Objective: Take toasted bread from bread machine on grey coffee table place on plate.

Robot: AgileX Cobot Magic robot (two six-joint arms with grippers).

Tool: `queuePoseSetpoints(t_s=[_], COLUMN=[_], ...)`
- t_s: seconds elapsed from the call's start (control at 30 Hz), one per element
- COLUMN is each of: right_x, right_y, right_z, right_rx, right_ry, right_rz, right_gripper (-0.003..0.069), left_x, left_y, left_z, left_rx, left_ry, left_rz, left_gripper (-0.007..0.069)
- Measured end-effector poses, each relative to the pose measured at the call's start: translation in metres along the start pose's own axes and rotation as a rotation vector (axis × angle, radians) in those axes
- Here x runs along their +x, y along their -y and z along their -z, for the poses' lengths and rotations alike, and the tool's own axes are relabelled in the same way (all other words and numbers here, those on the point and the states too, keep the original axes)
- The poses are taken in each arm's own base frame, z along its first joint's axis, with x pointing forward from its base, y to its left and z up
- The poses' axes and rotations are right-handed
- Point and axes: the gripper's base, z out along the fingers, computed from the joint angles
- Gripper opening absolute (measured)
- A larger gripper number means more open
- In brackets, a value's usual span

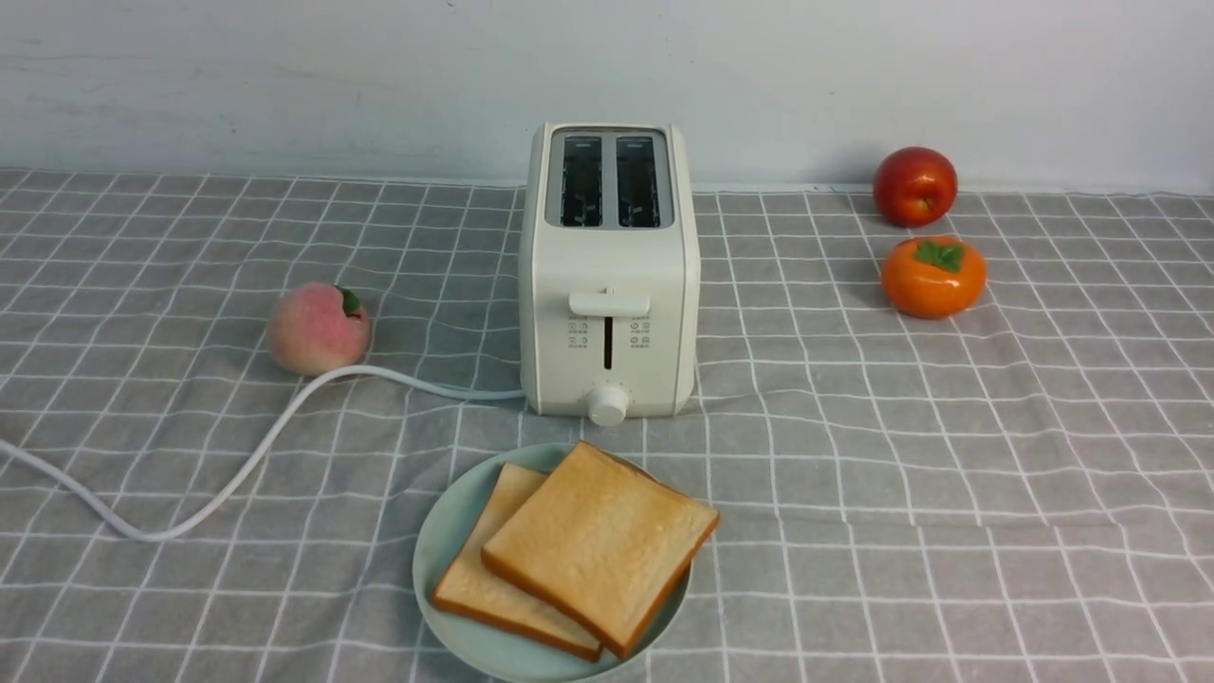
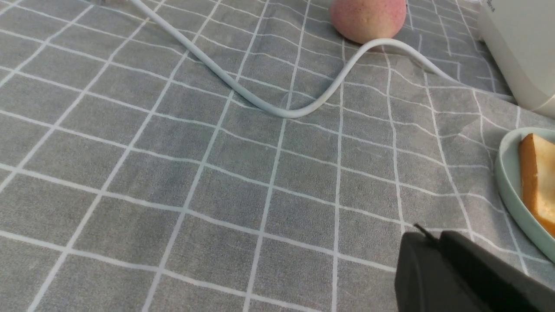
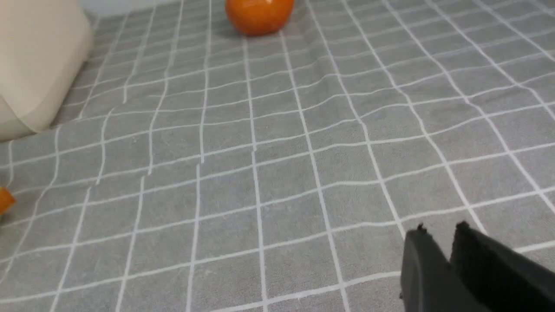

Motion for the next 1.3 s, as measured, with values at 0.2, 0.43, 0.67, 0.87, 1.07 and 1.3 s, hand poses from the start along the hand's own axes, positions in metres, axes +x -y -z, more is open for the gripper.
queuePoseSetpoints(t_s=[0.2, 0.43, 0.67, 0.87, 1.07, 1.3], right_x=[-0.0003, -0.0005, -0.0003, -0.0003, -0.0003, -0.0003], right_y=[0.0004, 0.0014, 0.0009, 0.0009, 0.0009, 0.0009], right_z=[0.0001, 0.0001, 0.0001, 0.0001, 0.0001, 0.0001], right_rx=[0.007, 0.018, 0.012, 0.012, 0.012, 0.012], right_ry=[0.001, 0.003, 0.002, 0.002, 0.002, 0.002], right_rz=[-0.001, 0.055, 0.04, 0.04, 0.04, 0.04], right_gripper=[0.0114, 0.0118, 0.0127, 0.0132, 0.0132, 0.0132], left_x=[0.0, 0.0, 0.0, 0.0, 0.0, 0.0], left_y=[0.0, 0.0, 0.0, 0.0, 0.0, 0.0], left_z=[0.0, 0.0, 0.0, 0.0, 0.0, 0.0], left_rx=[0.0, 0.0, 0.0, 0.0, 0.0, 0.0], left_ry=[0.0, 0.0, 0.0, 0.0, 0.0, 0.0], left_rz=[0.0, 0.0, 0.0, 0.0, 0.0, 0.0], left_gripper=[0.0038, 0.004, 0.005, 0.0057, 0.0057, 0.0057])
